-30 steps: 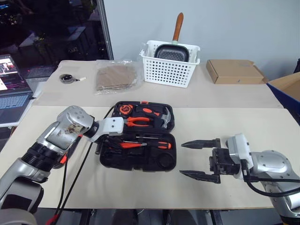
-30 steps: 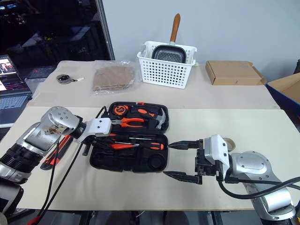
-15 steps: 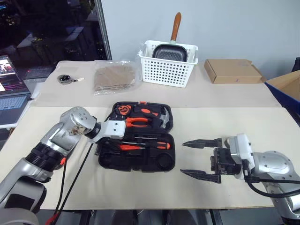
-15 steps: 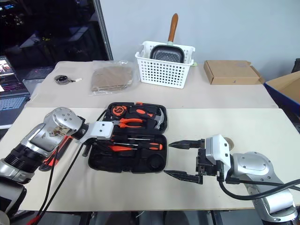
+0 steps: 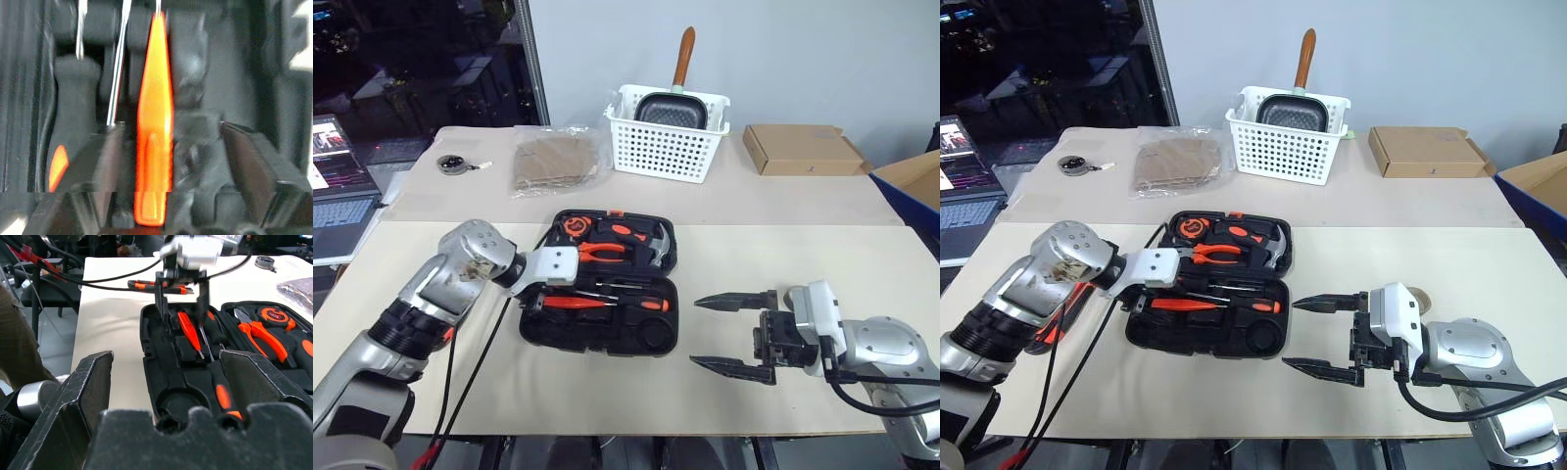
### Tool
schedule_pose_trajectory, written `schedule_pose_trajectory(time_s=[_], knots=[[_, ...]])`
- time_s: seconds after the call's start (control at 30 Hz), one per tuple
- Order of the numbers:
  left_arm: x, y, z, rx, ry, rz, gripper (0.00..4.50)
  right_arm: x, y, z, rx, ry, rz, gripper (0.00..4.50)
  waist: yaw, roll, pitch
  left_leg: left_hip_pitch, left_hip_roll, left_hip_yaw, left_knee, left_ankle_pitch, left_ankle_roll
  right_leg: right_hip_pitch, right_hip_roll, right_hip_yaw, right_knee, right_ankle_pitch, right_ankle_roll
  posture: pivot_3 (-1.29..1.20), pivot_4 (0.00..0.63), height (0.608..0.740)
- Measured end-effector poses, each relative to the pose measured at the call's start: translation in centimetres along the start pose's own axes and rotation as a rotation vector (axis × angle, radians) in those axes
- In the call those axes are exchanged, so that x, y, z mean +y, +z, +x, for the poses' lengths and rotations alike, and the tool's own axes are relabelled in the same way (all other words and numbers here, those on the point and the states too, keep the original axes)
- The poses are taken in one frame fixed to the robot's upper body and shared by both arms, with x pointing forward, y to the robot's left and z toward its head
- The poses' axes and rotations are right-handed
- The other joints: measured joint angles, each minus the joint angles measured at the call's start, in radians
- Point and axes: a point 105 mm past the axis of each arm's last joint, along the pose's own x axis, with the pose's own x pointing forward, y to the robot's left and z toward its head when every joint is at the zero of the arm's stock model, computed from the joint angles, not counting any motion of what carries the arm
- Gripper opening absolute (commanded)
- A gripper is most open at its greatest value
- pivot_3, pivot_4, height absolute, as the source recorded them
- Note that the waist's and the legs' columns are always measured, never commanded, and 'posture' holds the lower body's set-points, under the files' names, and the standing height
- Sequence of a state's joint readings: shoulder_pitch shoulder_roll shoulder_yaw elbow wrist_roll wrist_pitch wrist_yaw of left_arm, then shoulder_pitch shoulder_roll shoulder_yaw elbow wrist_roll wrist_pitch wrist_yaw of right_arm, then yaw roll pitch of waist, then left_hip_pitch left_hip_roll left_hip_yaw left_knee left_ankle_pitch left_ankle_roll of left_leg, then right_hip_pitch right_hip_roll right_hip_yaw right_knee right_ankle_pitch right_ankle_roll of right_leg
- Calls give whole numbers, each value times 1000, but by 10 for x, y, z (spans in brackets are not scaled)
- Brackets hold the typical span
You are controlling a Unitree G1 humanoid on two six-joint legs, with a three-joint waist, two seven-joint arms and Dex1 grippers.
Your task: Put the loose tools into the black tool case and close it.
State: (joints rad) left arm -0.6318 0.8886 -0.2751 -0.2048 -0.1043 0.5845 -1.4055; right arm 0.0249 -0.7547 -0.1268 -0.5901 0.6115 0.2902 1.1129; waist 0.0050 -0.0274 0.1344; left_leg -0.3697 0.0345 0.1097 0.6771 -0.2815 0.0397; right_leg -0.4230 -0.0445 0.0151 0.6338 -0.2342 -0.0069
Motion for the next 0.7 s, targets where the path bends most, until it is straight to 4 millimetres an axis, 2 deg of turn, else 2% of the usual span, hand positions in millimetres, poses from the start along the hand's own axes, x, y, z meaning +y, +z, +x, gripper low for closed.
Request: schedule_pose_trajectory(time_s=[0.1,0.2,0.3,0.33,0.43,0.53,0.7], knots=[[-7,5,-7,-71,42,-68,2649,-2,1,0,-2,-1,-4,4042,-4,0,0,0,0,0,0,0,0,0,0,0,0,0,0,0,150,740],[-12,-1,-8,-137,109,-177,1480,-3,1,0,-3,2,-5,4042,-3,0,0,1,0,-1,0,0,0,0,0,0,1,0,0,0,150,740],[-16,-5,1,-229,198,-268,329,-4,-1,0,-4,7,-2,4042,-2,0,0,1,0,0,0,0,0,1,-1,0,1,0,0,0,150,740],[-16,-10,5,-259,243,-302,80,-5,-1,1,-5,8,-2,4042,-1,0,0,1,0,0,0,0,0,2,-1,0,1,0,0,0,150,740],[-21,-23,23,-334,354,-404,25,-5,0,1,-8,8,-4,4042,2,0,0,1,0,-1,0,0,0,1,-1,0,1,0,0,0,150,740],[-15,-23,31,-385,465,-444,25,-5,0,1,-8,7,-4,4042,7,0,0,1,0,-1,0,0,0,2,-2,0,2,1,0,0,150,740],[-8,-39,44,-348,565,-473,25,-4,-2,0,-4,5,7,4042,6,1,0,2,0,-1,0,0,0,1,-2,0,4,1,-1,0,150,740]])
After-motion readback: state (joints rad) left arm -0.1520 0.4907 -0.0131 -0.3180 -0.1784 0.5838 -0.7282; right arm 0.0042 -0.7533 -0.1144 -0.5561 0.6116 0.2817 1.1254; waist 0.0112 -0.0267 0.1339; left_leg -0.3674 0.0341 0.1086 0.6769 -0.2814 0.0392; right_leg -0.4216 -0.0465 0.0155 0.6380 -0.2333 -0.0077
